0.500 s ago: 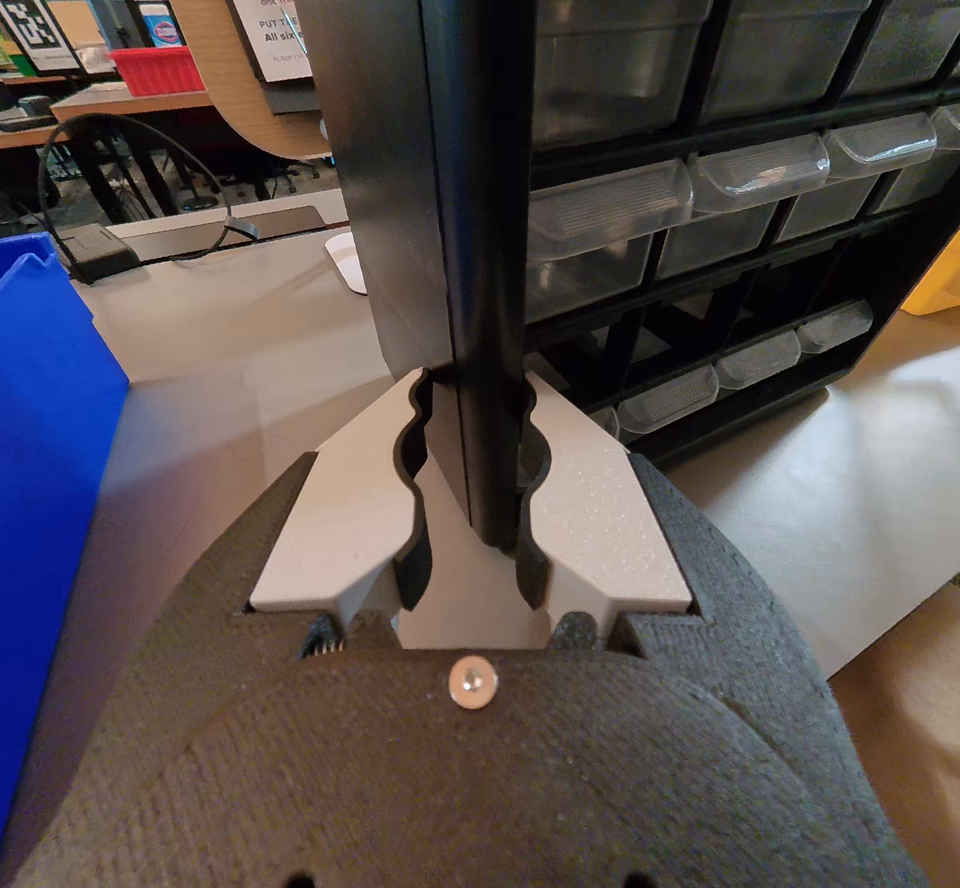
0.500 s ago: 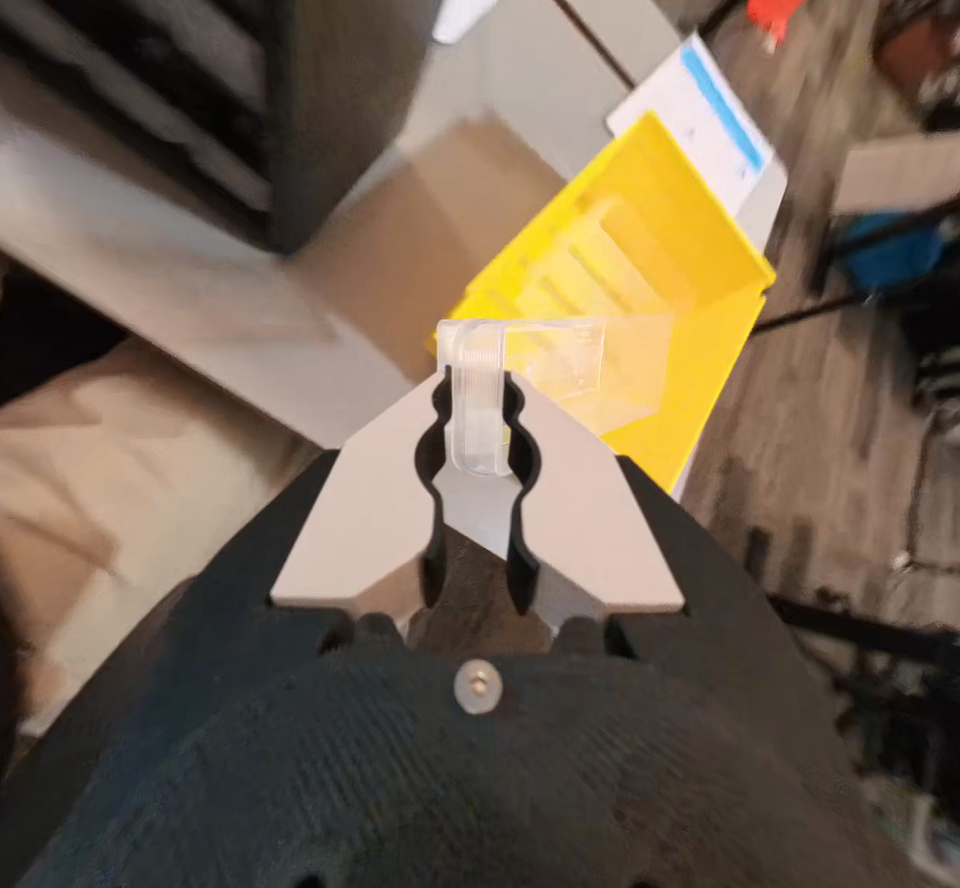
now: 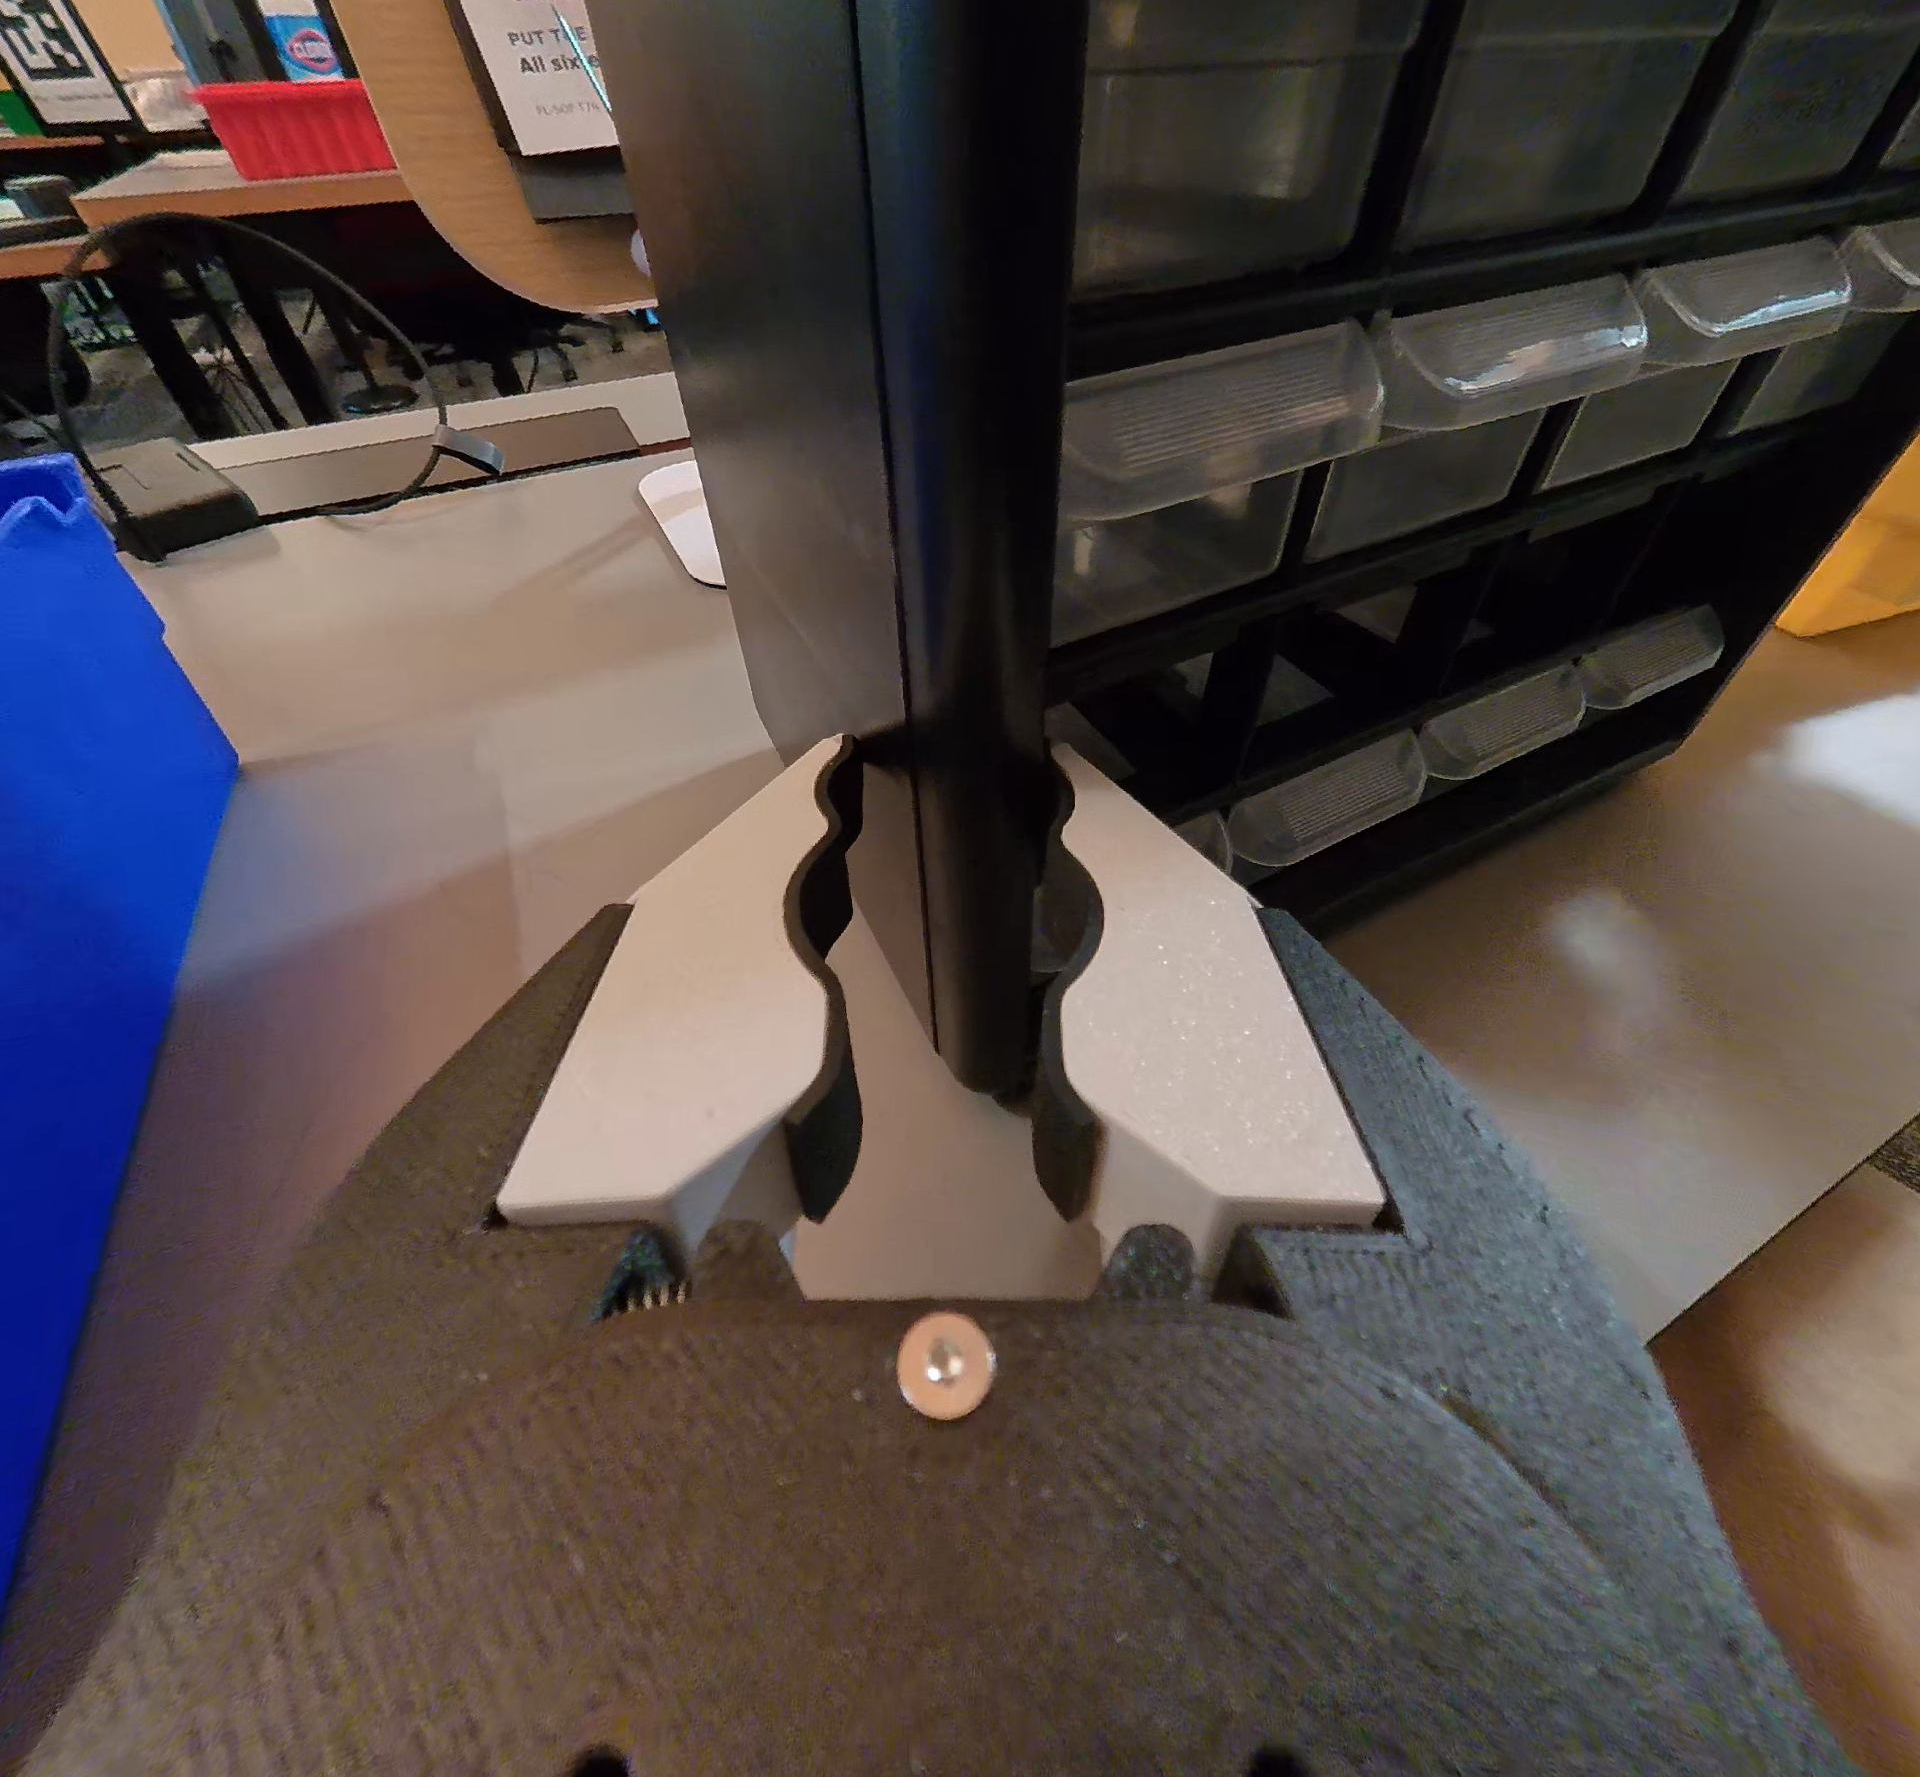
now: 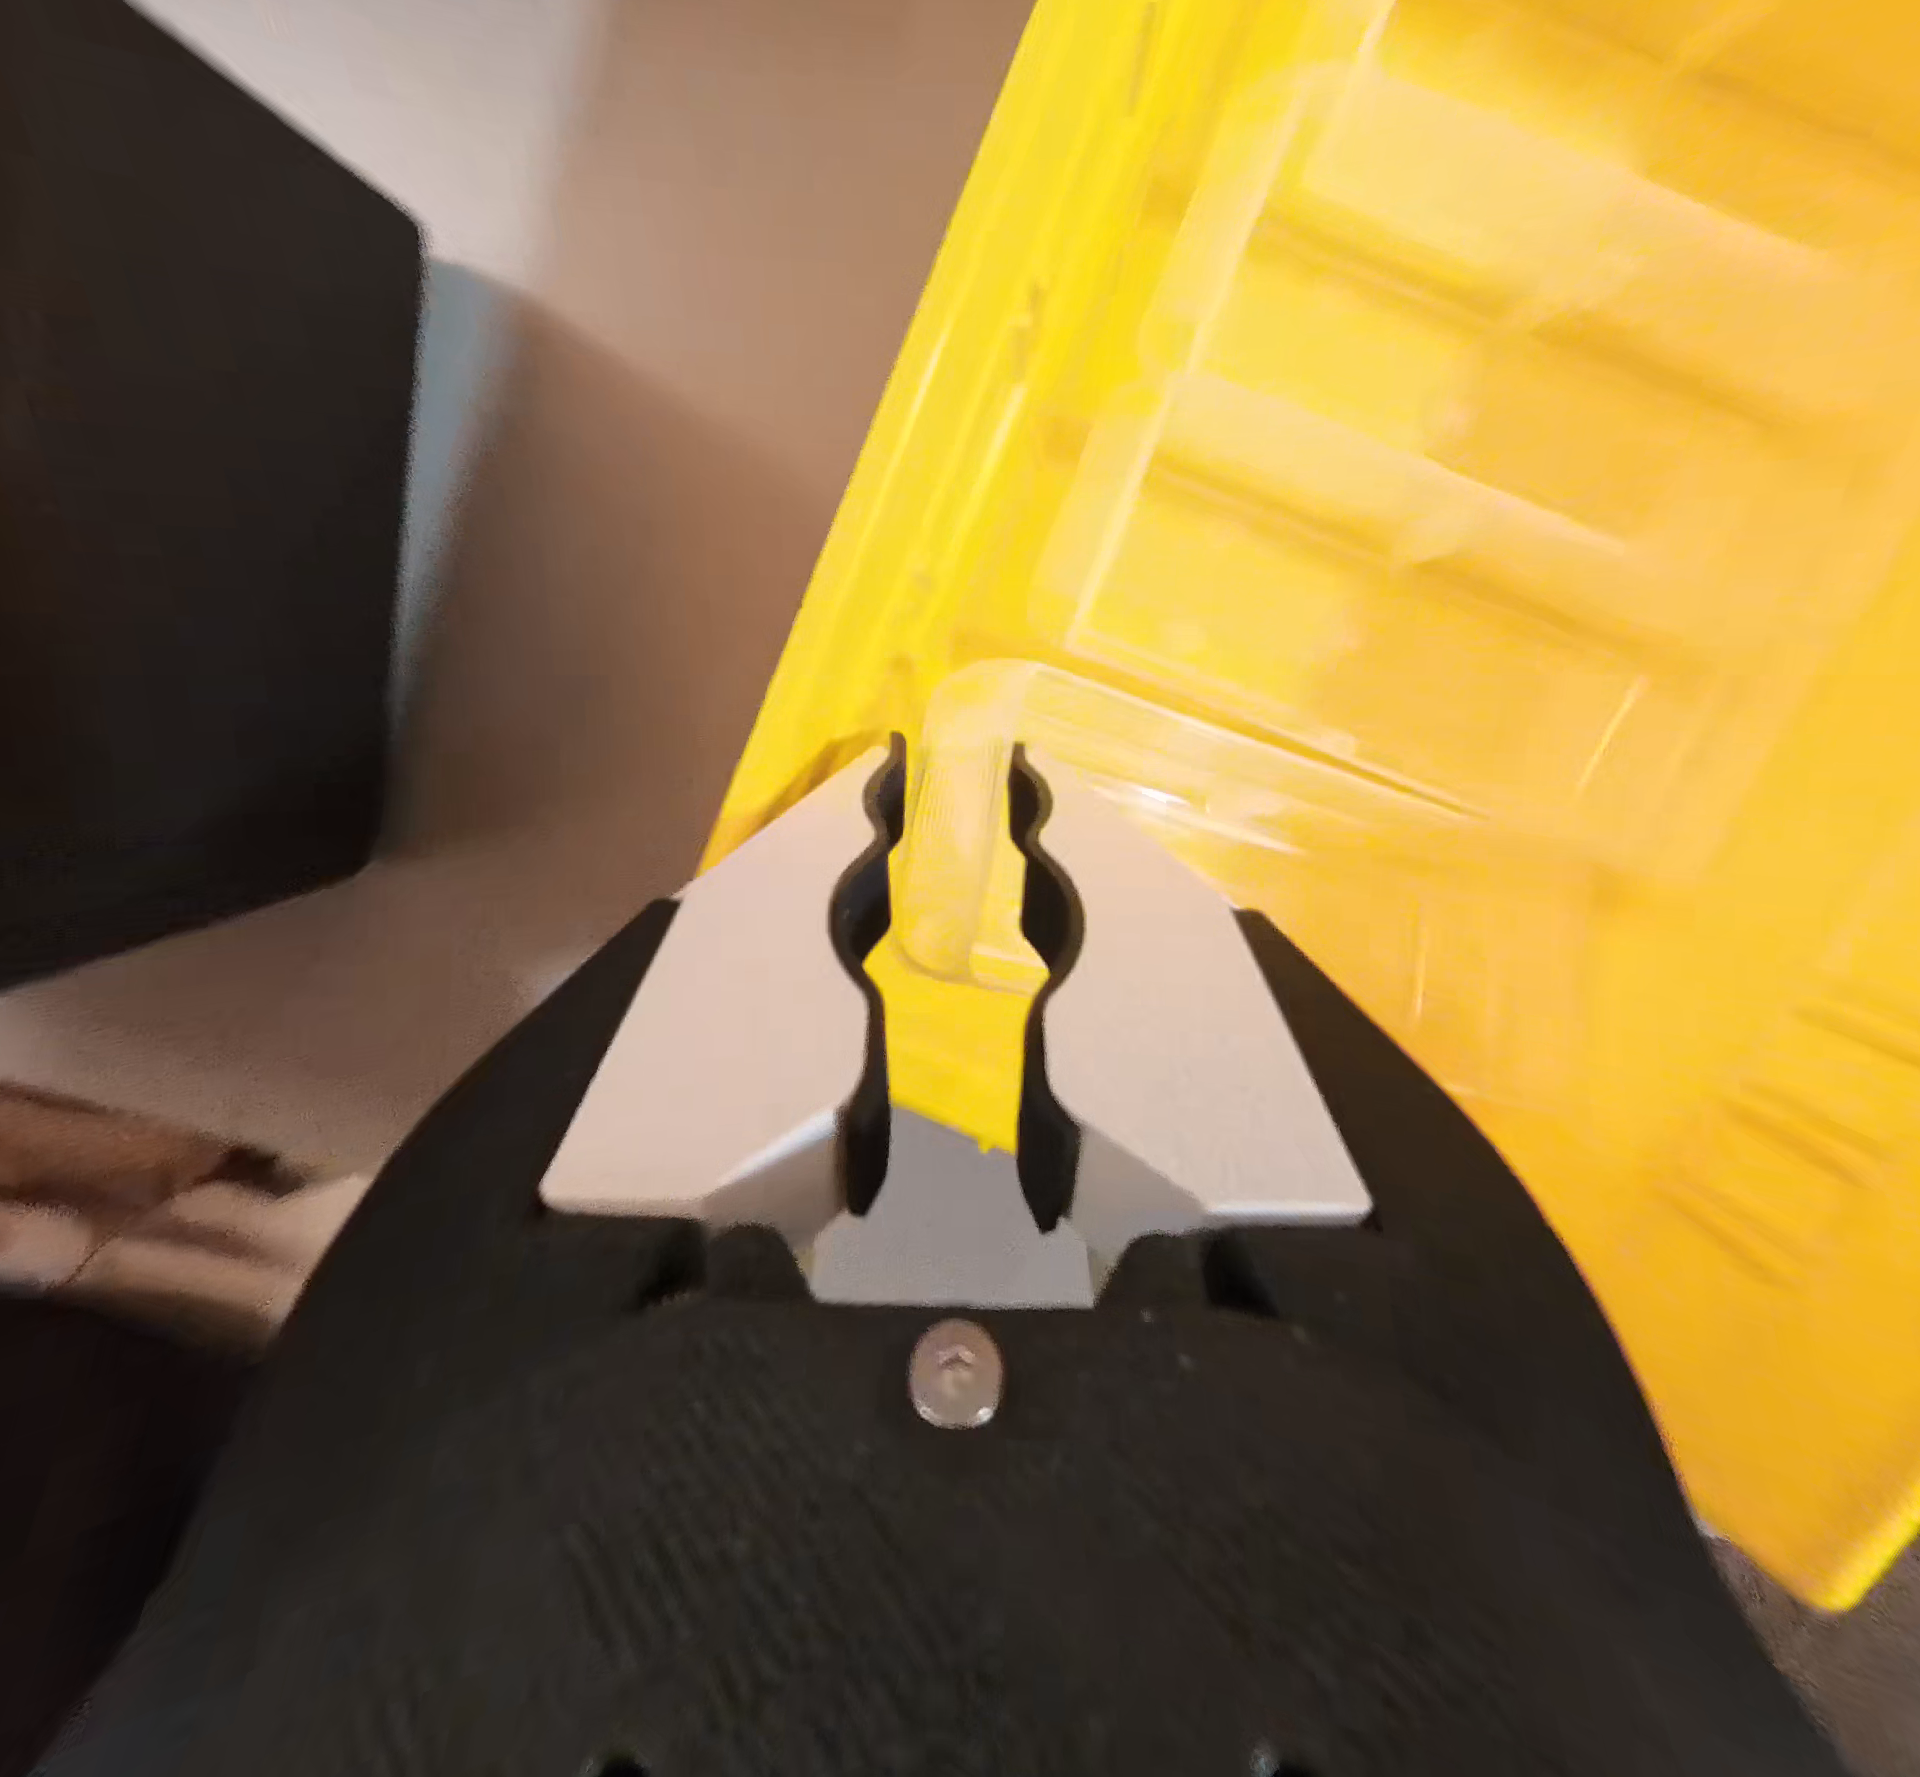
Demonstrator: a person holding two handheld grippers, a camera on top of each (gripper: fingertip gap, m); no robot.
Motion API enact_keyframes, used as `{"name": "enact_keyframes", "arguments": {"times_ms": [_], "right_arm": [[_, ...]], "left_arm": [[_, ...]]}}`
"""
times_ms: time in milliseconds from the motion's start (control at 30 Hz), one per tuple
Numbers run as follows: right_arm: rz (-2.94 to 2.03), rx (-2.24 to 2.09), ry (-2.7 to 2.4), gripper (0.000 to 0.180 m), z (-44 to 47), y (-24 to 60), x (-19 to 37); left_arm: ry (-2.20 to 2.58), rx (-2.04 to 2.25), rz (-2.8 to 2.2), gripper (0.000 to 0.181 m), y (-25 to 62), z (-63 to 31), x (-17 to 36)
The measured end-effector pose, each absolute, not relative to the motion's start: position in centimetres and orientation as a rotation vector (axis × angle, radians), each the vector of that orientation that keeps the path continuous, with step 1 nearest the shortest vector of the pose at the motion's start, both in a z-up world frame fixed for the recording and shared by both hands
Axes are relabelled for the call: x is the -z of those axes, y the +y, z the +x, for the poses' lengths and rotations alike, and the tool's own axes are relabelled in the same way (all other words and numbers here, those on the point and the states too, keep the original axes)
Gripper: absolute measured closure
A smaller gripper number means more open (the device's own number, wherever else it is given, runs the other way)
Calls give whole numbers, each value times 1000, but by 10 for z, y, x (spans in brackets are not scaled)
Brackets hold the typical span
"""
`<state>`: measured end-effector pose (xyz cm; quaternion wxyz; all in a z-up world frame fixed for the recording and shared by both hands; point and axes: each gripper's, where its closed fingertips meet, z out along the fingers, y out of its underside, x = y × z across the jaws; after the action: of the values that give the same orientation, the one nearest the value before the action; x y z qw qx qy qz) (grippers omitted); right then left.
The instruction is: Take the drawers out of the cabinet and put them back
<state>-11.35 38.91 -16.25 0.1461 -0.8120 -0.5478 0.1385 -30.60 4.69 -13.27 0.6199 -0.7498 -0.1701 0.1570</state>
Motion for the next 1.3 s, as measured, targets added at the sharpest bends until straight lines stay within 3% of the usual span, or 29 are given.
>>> {"name": "enact_keyframes", "arguments": {"times_ms": [33,333,633,767,833,1067,1300], "right_arm": [[-2343,-357,-1568,161,-116,396,169],[-2412,-368,-1482,142,-120,417,184],[-2137,-522,-1271,142,-87,430,104],[-2015,-290,-1032,143,-25,481,83],[-2017,-203,-914,142,11,499,89],[-2155,-631,-655,129,24,503,140],[-2164,-637,-624,137,-3,533,169]], "left_arm": [[-391,-359,-1724,153,47,-306,133],[-393,-351,-1722,153,47,-306,133],[-393,-358,-1724,153,47,-306,133],[-393,-361,-1724,153,47,-306,133],[-393,-362,-1724,153,47,-306,133],[-393,-369,-1726,153,47,-307,133],[-392,-381,-1728,153,47,-307,133]]}}
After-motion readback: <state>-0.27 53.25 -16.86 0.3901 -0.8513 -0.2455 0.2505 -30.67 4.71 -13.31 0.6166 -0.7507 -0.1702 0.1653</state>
